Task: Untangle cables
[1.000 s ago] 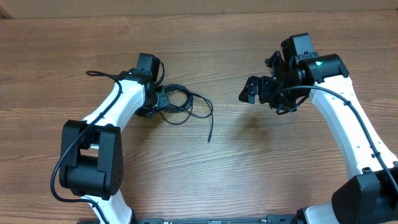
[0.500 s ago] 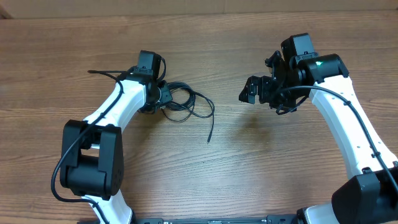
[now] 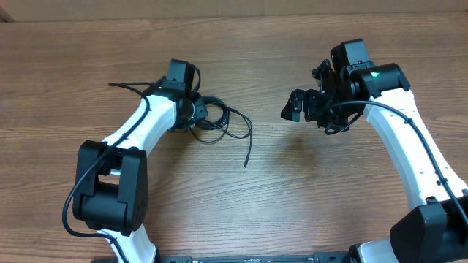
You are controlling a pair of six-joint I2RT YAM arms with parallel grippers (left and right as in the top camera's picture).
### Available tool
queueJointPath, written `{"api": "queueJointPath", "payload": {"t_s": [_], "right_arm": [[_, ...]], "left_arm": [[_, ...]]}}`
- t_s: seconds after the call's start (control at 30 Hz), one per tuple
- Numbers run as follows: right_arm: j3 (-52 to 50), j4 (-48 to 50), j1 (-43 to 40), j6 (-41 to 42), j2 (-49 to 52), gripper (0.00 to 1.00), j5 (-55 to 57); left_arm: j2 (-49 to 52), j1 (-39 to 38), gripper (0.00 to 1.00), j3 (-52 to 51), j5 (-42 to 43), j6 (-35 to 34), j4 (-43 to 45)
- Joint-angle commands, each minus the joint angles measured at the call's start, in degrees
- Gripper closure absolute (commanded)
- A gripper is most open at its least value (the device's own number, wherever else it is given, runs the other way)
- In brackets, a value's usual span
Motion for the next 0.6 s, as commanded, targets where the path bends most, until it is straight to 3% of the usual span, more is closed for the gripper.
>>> {"api": "queueJointPath", "payload": {"t_s": [0.0,0.4,0.57], "right_arm": [[1.51,0.15,0.15,-0.22,-0.04,0.00,-0.33],[1.51,0.15,0.15,-0.22,-0.04,0.00,-0.35],[1.51,0.15,0.15,-0.22,-0.04,0.00,-0.35]], "left_arm": [[0.31,-1.40,0.68,-0.50,-1.51,-0.57,0.15],[0.31,-2.86,0.72,-0.79,-6.14,-0.57,1.55],[0.31,-2.89,0.79,-0.79,-7.61,-0.59,2.51]]}}
